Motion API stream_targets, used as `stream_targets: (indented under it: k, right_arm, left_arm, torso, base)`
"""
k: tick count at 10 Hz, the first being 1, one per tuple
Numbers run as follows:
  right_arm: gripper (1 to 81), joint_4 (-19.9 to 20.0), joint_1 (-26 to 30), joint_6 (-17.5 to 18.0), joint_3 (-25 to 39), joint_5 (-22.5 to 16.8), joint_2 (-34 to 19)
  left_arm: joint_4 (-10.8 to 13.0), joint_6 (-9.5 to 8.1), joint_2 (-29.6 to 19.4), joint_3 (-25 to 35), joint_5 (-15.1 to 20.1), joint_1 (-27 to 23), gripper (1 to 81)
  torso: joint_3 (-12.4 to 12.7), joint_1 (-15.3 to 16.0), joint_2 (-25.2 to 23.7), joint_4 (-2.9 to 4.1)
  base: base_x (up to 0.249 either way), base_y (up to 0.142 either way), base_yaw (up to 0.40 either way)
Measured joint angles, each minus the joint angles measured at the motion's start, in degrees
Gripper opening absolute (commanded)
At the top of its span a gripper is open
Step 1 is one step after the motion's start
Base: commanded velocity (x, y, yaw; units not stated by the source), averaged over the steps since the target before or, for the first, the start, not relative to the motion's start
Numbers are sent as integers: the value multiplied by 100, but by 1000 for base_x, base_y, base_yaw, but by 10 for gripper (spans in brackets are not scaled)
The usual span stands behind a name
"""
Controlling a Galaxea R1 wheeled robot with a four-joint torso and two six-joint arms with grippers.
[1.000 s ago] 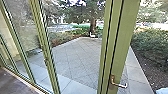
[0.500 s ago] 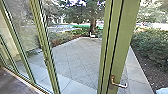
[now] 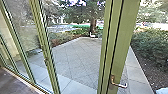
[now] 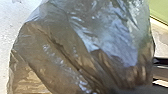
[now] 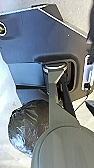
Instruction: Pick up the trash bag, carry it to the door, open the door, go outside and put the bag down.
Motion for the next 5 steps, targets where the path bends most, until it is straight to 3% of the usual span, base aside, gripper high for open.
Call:
stream_targets:
  k: [5]
  right_arm:
    - [811, 5, 1, 0, 1794, 162, -1346]
  left_arm:
    - [4, 2, 77, -9, 0, 0, 10]
  torso:
    - [0, 0, 0, 0]
  base:
    - [0, 0, 0]
